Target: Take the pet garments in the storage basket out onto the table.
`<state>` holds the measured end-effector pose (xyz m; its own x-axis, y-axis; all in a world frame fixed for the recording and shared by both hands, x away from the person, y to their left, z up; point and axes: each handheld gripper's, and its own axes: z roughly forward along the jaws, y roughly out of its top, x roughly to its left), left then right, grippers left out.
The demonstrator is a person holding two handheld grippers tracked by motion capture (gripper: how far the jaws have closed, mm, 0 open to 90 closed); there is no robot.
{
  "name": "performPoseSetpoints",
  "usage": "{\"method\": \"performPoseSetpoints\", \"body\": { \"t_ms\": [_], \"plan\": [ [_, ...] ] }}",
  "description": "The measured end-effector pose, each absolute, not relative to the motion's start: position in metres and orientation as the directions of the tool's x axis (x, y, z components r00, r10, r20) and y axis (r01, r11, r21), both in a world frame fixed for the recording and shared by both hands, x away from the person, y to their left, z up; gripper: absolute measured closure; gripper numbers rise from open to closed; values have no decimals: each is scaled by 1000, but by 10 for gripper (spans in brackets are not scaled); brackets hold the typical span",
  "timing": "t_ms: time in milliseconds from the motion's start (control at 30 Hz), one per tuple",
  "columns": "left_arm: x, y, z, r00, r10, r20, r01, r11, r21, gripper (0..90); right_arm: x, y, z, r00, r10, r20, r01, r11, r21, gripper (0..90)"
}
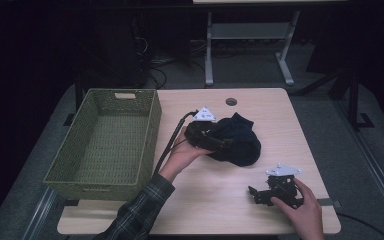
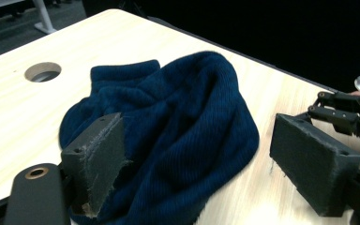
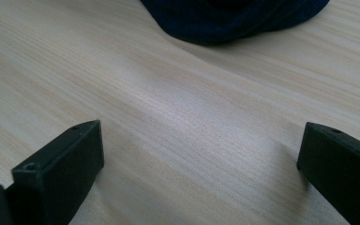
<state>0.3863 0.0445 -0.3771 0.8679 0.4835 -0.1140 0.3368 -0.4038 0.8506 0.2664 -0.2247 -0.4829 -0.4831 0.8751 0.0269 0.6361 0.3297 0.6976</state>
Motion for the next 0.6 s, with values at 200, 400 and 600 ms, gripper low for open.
{"method": "performPoseSetpoints", "body": {
  "t_ms": [200, 400, 600],
  "plan": [
    [375, 61, -380, 859, 502, -106, 345, -413, 843, 173, 266, -225, -483, -483, 875, 27, 636, 329, 698, 5],
    [365, 74, -386, 849, 520, -98, 355, -422, 834, 166, 266, -225, -483, -483, 875, 28, 637, 329, 697, 4],
    [353, 82, -392, 846, 526, -86, 356, -436, 827, 165, 266, -225, -483, -484, 875, 27, 636, 330, 698, 5]
  ]
}}
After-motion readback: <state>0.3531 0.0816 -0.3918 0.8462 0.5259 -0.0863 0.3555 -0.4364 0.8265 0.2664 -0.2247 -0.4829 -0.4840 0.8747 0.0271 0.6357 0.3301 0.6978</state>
